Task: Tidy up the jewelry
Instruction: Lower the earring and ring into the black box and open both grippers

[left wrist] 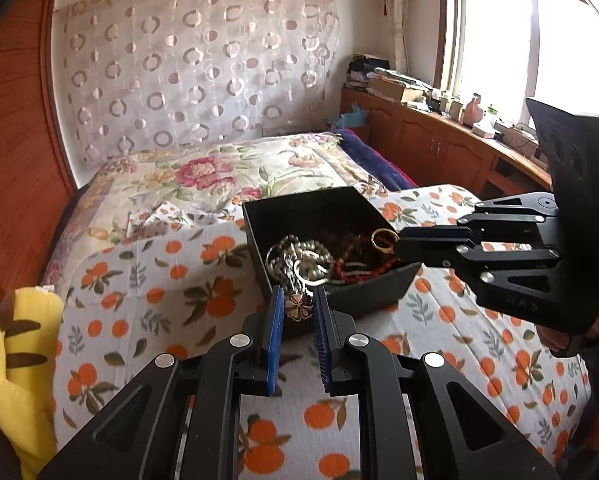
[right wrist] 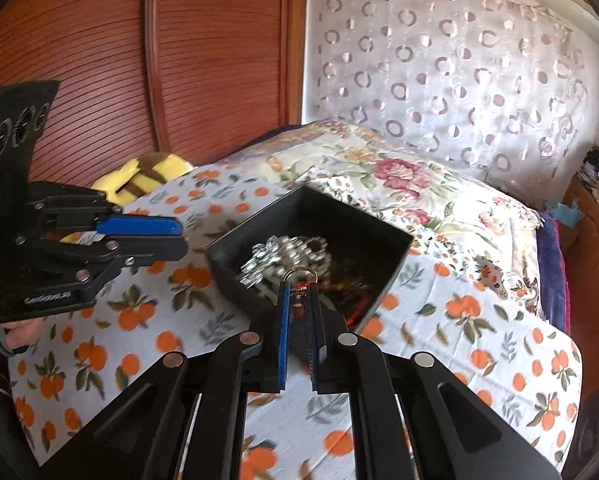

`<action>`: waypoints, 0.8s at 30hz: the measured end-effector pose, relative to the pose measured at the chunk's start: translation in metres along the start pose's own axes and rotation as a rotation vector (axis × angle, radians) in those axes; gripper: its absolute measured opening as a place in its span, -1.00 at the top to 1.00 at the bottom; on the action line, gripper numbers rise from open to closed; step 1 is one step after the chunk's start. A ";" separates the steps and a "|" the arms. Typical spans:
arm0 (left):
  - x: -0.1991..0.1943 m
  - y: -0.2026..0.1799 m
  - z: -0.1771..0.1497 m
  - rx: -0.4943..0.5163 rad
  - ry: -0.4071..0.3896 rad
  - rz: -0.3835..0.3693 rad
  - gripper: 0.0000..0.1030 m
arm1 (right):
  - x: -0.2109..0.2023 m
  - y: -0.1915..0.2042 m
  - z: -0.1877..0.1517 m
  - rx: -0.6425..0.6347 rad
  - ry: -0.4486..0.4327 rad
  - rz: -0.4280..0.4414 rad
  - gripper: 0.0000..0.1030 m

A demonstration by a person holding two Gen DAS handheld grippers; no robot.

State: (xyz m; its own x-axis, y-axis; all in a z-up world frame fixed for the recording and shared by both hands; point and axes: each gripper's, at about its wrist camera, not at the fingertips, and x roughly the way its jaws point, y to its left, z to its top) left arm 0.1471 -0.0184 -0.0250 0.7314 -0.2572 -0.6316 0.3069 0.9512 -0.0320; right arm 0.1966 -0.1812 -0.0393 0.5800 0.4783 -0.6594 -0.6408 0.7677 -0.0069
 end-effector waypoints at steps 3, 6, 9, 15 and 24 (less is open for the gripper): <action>0.006 0.001 0.007 0.001 0.000 0.002 0.73 | 0.011 -0.011 0.007 0.017 0.000 -0.017 0.82; 0.012 0.002 0.012 0.003 0.001 0.004 0.73 | 0.024 -0.020 0.012 0.033 0.003 -0.030 0.82; 0.013 0.002 0.013 0.002 0.003 0.003 0.73 | 0.034 -0.028 0.017 0.042 0.003 -0.033 0.81; 0.029 0.002 0.032 0.013 0.002 0.006 0.73 | 0.040 -0.033 0.019 0.056 -0.002 -0.035 0.81; 0.065 0.009 0.056 0.000 0.024 0.009 0.73 | 0.022 -0.045 0.011 0.092 -0.014 -0.054 0.79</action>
State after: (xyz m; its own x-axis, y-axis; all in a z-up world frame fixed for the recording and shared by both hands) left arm 0.2313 -0.0362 -0.0230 0.7193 -0.2449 -0.6501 0.3005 0.9534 -0.0266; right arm 0.2435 -0.2004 -0.0452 0.6201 0.4405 -0.6492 -0.5595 0.8283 0.0276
